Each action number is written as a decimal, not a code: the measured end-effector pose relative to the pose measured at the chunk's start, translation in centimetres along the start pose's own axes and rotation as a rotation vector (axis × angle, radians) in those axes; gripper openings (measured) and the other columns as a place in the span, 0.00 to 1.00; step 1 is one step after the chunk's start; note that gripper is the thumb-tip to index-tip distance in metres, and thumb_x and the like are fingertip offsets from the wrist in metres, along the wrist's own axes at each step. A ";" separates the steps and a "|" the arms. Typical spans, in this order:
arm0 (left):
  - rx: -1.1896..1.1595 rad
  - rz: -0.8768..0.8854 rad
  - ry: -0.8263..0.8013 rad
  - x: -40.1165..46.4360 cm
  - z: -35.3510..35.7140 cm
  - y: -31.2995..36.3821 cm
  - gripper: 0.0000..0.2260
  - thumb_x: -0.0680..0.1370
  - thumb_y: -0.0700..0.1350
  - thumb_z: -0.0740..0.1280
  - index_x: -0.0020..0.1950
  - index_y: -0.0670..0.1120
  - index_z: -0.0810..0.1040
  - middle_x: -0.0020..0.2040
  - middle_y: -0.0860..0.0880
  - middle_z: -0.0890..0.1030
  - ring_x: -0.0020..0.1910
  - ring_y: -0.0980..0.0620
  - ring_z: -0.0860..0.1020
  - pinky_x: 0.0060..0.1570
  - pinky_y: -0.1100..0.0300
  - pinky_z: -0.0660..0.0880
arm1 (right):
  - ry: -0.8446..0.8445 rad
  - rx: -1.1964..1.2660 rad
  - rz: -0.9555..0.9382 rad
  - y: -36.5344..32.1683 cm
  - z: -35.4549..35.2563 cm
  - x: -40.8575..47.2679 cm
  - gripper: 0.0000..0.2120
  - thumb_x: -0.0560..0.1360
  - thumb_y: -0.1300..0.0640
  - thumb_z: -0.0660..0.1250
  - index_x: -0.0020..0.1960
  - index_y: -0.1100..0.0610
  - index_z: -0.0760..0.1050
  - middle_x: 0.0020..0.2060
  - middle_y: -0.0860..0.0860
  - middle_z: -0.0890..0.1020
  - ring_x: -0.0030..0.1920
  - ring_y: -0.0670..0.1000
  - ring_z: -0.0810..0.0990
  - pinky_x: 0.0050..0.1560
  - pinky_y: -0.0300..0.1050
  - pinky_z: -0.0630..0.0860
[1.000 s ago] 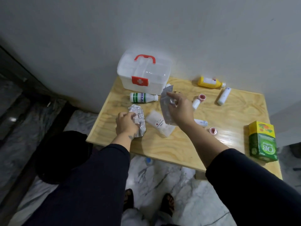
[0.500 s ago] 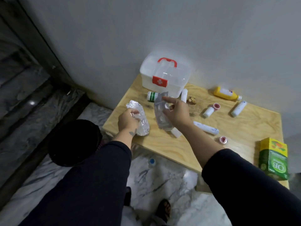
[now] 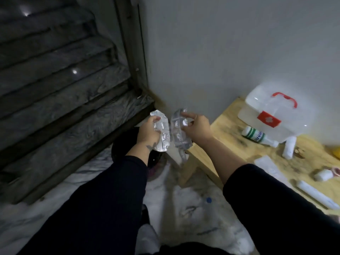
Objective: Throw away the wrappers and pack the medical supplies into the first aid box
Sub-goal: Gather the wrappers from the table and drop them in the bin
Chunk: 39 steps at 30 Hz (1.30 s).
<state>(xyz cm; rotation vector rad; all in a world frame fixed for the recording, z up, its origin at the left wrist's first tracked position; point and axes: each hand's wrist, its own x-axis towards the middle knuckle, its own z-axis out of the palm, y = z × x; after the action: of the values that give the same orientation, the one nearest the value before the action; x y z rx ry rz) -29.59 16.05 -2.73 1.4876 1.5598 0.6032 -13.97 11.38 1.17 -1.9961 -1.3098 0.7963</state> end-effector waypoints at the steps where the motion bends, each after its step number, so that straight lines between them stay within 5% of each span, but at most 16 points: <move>1: -0.003 -0.002 -0.007 1.0 -1.1 -0.7 0.21 0.76 0.30 0.63 0.66 0.45 0.74 0.67 0.47 0.76 0.66 0.48 0.74 0.59 0.64 0.66 | -0.014 -0.001 0.002 -0.8 1.5 0.9 0.21 0.72 0.67 0.67 0.63 0.53 0.78 0.28 0.46 0.74 0.30 0.49 0.73 0.36 0.38 0.73; 7: 0.075 -0.056 -0.039 7.3 -6.0 -5.8 0.21 0.77 0.33 0.62 0.68 0.46 0.73 0.66 0.47 0.76 0.63 0.48 0.75 0.55 0.66 0.66 | -0.079 -0.039 0.050 -2.3 10.9 6.1 0.23 0.72 0.67 0.64 0.65 0.53 0.75 0.29 0.39 0.69 0.23 0.40 0.72 0.36 0.26 0.73; 10: 0.127 -0.116 -0.078 9.9 -6.6 -8.8 0.22 0.76 0.33 0.62 0.68 0.47 0.73 0.64 0.46 0.78 0.59 0.48 0.77 0.51 0.65 0.67 | -0.136 -0.030 0.100 -1.9 15.5 8.1 0.23 0.73 0.67 0.64 0.66 0.54 0.75 0.45 0.53 0.84 0.37 0.51 0.80 0.50 0.41 0.76; 13: 0.156 -0.163 -0.103 13.1 -6.1 -12.3 0.22 0.75 0.33 0.62 0.68 0.46 0.74 0.65 0.45 0.78 0.63 0.46 0.76 0.56 0.63 0.68 | -0.194 -0.031 0.122 -0.3 20.2 10.6 0.24 0.72 0.69 0.62 0.66 0.54 0.74 0.63 0.55 0.79 0.51 0.54 0.81 0.56 0.42 0.75; 15: 0.173 -0.192 -0.120 15.1 -5.4 -14.6 0.23 0.75 0.33 0.61 0.68 0.46 0.73 0.65 0.44 0.78 0.61 0.44 0.77 0.54 0.62 0.70 | -0.229 -0.071 0.136 1.1 23.1 12.3 0.25 0.71 0.70 0.61 0.66 0.55 0.75 0.62 0.55 0.80 0.55 0.54 0.80 0.56 0.41 0.73; 20: 0.163 -0.292 -0.181 19.6 -2.3 -21.3 0.22 0.76 0.35 0.60 0.69 0.50 0.72 0.57 0.42 0.80 0.40 0.49 0.79 0.37 0.60 0.70 | -0.278 -0.111 0.199 5.7 29.4 16.1 0.23 0.74 0.68 0.59 0.67 0.53 0.74 0.55 0.56 0.83 0.48 0.54 0.81 0.47 0.39 0.73; 25: 0.230 -0.322 -0.318 22.0 0.1 -26.8 0.19 0.80 0.36 0.62 0.71 0.45 0.72 0.68 0.43 0.75 0.66 0.45 0.75 0.53 0.63 0.71 | -0.358 -0.073 0.262 10.1 33.9 18.1 0.20 0.77 0.67 0.62 0.67 0.52 0.73 0.63 0.52 0.79 0.52 0.57 0.82 0.51 0.51 0.82; 28: 0.275 -0.304 -0.316 22.2 0.3 -27.4 0.20 0.78 0.33 0.63 0.70 0.44 0.74 0.68 0.42 0.76 0.68 0.44 0.74 0.66 0.57 0.69 | -0.401 -0.136 0.255 11.3 34.2 18.0 0.19 0.77 0.65 0.64 0.67 0.54 0.72 0.63 0.54 0.78 0.53 0.59 0.82 0.51 0.55 0.82; 33: 0.303 -0.301 -0.392 21.5 -1.1 -25.3 0.20 0.79 0.33 0.63 0.70 0.44 0.72 0.69 0.44 0.74 0.68 0.44 0.73 0.62 0.57 0.72 | -0.412 -0.200 0.264 8.6 30.6 17.5 0.19 0.78 0.64 0.63 0.68 0.54 0.71 0.66 0.53 0.76 0.60 0.56 0.78 0.57 0.49 0.78; 39: 0.426 -0.091 -0.431 20.1 -4.1 -13.9 0.21 0.80 0.36 0.60 0.72 0.49 0.70 0.70 0.48 0.74 0.66 0.46 0.74 0.56 0.56 0.75 | -0.373 -0.352 0.171 2.0 21.3 16.0 0.19 0.74 0.62 0.62 0.63 0.49 0.74 0.61 0.55 0.79 0.60 0.58 0.78 0.58 0.50 0.77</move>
<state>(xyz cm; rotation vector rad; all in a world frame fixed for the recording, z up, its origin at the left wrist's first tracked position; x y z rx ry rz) -38.59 33.99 -17.31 1.7059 1.4510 -0.1161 -23.81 29.16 -16.14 -2.3383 -1.5926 1.1248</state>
